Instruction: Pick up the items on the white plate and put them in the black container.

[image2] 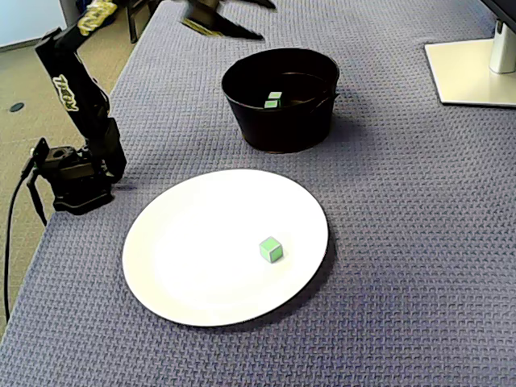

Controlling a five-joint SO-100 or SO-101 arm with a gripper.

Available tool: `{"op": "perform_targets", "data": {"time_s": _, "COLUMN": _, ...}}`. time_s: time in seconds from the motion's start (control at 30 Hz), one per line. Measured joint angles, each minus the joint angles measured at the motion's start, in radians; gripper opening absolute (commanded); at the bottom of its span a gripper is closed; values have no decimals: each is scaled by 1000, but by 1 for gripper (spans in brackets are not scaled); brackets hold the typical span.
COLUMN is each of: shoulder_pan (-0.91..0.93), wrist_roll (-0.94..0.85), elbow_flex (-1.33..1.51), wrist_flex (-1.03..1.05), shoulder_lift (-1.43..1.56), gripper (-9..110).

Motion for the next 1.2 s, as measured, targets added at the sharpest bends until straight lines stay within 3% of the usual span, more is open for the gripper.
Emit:
{"op": "perform_targets", "data": {"time_s": 0.2, "shoulder_pan": 342, "wrist_roll": 166, "elbow_flex": -236, "wrist_flex": 141, "shoulder_lift": 2, "gripper": 18}}
{"op": "perform_targets", "data": {"time_s": 0.4, "shoulder_pan": 508, "wrist_roll": 417, "elbow_flex": -245, "wrist_flex": 238, "shoulder_lift": -137, "gripper": 24}}
{"op": "perform_targets", "data": {"time_s": 0.73, "shoulder_pan": 518, "wrist_roll": 761, "elbow_flex": -235, "wrist_flex": 331, "shoulder_lift": -472, "gripper": 26}}
{"op": "perform_targets", "data": {"time_s": 1.2, "shoulder_pan": 522, "wrist_roll": 882, "elbow_flex": -417, "wrist_flex": 339, "shoulder_lift": -928, "gripper": 26}}
